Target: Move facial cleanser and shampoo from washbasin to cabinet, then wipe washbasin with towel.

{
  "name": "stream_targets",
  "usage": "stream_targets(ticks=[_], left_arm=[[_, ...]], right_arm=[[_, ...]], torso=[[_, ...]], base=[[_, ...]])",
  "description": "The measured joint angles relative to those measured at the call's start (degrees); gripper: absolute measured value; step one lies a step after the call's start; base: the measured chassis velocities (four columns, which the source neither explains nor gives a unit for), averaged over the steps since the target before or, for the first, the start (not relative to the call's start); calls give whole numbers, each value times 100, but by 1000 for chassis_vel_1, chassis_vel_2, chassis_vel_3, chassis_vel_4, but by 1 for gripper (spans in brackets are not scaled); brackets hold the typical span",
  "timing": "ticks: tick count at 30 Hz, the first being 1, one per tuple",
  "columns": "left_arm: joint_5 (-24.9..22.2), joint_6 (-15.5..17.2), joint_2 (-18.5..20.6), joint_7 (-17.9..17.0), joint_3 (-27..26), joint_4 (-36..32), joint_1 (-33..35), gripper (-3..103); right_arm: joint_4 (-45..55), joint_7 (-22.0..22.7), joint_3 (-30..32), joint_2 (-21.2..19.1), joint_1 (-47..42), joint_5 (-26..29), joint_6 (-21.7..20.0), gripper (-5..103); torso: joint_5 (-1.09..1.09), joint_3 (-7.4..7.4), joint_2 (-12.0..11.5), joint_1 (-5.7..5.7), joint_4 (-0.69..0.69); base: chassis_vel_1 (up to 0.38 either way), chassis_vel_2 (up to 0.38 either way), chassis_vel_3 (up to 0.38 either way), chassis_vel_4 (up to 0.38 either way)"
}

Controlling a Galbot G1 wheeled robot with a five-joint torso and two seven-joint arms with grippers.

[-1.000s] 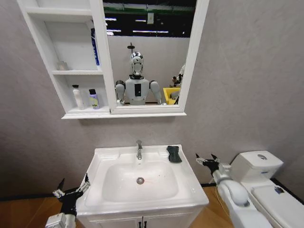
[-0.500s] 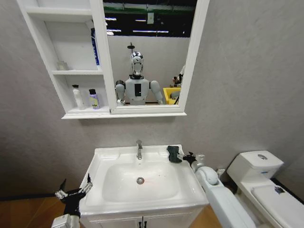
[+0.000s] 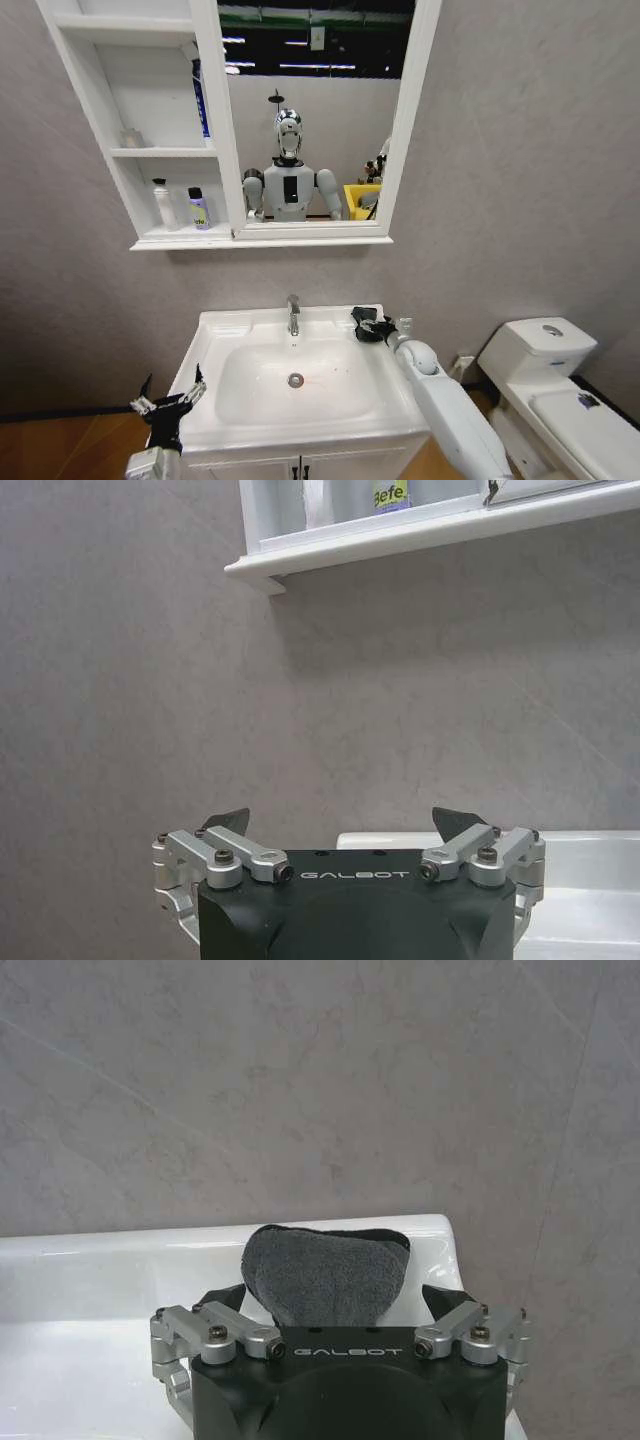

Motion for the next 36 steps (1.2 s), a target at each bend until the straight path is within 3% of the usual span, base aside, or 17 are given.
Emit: stream_targets(ticks=[7,12,13,15,16,17,18,28,33,35,36], left_arm=[[9,5,0,-10,87,8,27,100],[9,3,-6,-21,94,16,15,100],[9,3,-6,-21,94,16,15,100],[12,-7,-23,-23,114,16,15,100],[12,-7,-23,-23,114,16,15,100],[12,-19,-26,-25,114,19,26,100],[13,-35,-26,-27,113,21,37,100],[16,-50,-16,-24,93,1,57,100],[32,-66,-12,-9,95,4,70,100],[46,-88,-3,12,109,37,73,100],[46,-88,-3,12,109,37,73,100]], right_arm=[[-229,-77,-14,-12,39,-42,1,96],[-431,-202,-76,-22,100,-72,93,75],[-431,-202,-76,-22,100,-72,93,75],[-604,-280,-151,24,210,-121,162,58],[-604,-280,-151,24,210,-121,162,58],[-634,-294,-168,29,228,-126,166,48],[-665,-301,-177,41,246,-129,170,45],[-756,-354,-169,65,280,-137,179,41],[-657,-366,-146,21,244,-142,151,55],[-650,-367,-142,9,244,-146,148,71],[-650,-367,-142,9,244,-146,148,71]], torso=[[0,0,0,0,-1],[0,0,0,0,-1],[0,0,0,0,-1],[0,0,0,0,0],[0,0,0,0,0],[0,0,0,0,-1],[0,0,0,0,-1],[0,0,0,-1,-1],[1,0,0,0,0],[0,0,0,0,-1],[0,0,0,0,-1]], base=[[0,0,0,0],[0,0,0,0],[0,0,0,0],[0,0,0,0],[0,0,0,0],[0,0,0,0],[0,0,0,0],[0,0,0,0],[0,0,0,0],[0,0,0,0],[0,0,0,0]])
